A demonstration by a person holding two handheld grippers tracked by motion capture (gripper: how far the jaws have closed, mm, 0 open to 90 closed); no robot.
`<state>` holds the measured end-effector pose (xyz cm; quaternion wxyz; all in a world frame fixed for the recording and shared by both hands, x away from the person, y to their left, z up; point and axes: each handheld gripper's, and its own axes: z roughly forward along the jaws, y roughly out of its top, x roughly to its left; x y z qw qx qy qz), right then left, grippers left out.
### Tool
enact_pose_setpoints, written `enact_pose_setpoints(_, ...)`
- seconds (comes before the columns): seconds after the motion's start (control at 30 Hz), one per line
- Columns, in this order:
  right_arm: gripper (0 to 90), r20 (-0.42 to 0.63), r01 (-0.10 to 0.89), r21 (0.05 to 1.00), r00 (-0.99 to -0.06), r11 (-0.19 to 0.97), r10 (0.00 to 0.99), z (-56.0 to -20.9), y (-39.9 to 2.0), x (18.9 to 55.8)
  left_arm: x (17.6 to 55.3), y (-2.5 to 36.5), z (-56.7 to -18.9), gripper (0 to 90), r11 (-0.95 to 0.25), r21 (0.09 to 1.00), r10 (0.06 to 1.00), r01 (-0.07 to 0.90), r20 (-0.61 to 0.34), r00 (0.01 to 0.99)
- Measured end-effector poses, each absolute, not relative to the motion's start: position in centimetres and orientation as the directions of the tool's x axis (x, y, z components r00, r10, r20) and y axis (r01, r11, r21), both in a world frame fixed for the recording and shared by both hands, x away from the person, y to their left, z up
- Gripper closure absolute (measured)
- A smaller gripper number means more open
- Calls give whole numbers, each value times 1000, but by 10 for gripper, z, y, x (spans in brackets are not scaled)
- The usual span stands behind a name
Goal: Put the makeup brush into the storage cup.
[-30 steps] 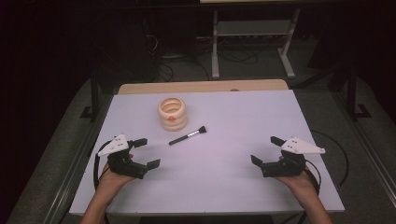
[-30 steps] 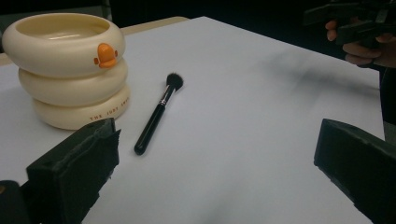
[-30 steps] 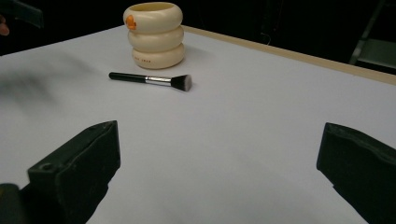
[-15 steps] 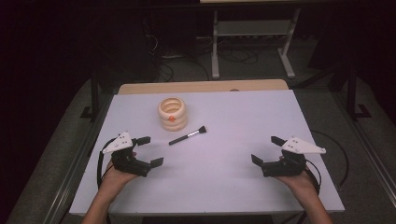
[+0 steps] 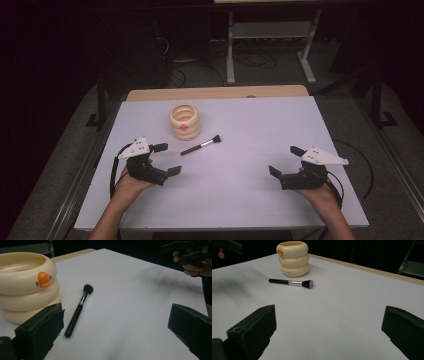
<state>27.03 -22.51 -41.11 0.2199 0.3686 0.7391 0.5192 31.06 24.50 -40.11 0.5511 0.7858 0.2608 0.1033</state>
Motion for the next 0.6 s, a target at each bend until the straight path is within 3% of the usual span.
enact_pose_setpoints(0.6,0,59,315,931,-631,185,774,-411,-225,270,319,240,-401,0,-255,922,515,291,-126,848)
